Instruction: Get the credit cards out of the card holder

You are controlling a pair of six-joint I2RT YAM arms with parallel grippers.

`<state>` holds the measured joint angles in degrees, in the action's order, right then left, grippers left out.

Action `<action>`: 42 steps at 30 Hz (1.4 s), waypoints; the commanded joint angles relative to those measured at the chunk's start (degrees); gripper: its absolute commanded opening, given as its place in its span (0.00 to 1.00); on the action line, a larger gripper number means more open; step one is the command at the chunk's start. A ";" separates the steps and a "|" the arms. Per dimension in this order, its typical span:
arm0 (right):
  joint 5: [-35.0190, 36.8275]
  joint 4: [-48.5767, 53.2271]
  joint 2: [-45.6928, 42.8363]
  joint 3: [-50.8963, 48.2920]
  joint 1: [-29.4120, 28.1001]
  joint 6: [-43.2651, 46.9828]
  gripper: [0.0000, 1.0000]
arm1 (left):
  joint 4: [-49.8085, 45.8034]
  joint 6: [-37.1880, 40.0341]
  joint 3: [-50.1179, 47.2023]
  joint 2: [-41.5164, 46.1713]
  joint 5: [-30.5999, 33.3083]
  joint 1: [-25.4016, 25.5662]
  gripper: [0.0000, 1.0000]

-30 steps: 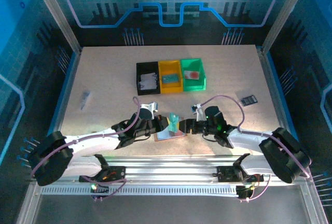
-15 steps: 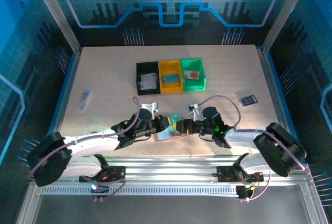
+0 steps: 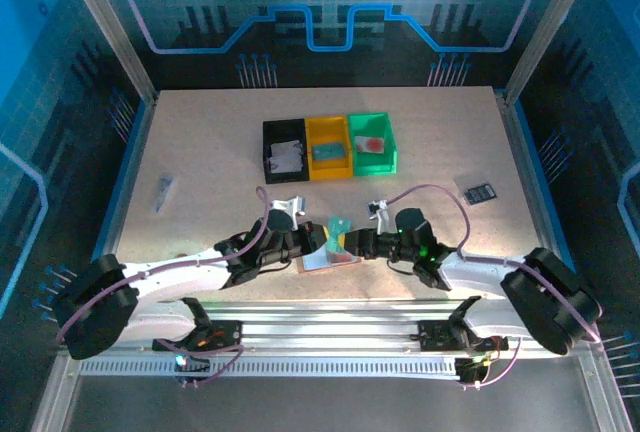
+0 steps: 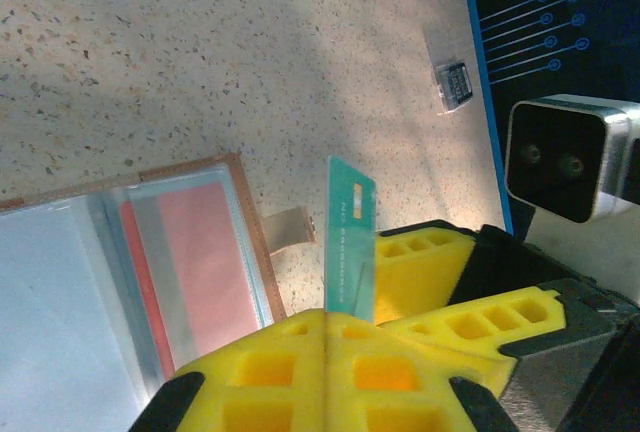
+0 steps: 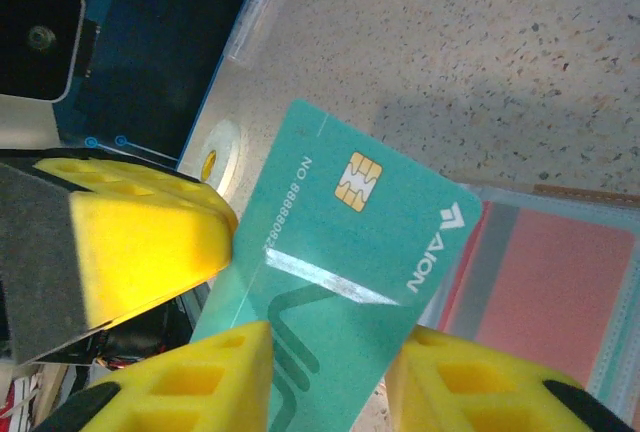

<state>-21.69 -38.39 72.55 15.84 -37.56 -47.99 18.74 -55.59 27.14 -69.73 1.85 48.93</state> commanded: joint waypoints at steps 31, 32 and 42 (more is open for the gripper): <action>-4.84 27.95 -16.23 5.75 3.42 12.61 0.00 | -23.72 15.68 7.78 9.55 -9.37 -7.39 0.67; -5.77 30.13 -16.75 6.50 3.69 13.90 0.00 | -26.19 16.88 8.53 10.53 -10.92 -8.76 0.71; -25.42 30.53 -13.89 10.07 6.21 18.49 0.00 | -36.71 23.03 16.38 11.50 -28.65 -14.79 0.78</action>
<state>-38.30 -9.63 56.99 22.96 -31.79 -32.45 -13.54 -35.51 40.93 -56.93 -17.65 34.37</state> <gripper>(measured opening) 0.039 0.785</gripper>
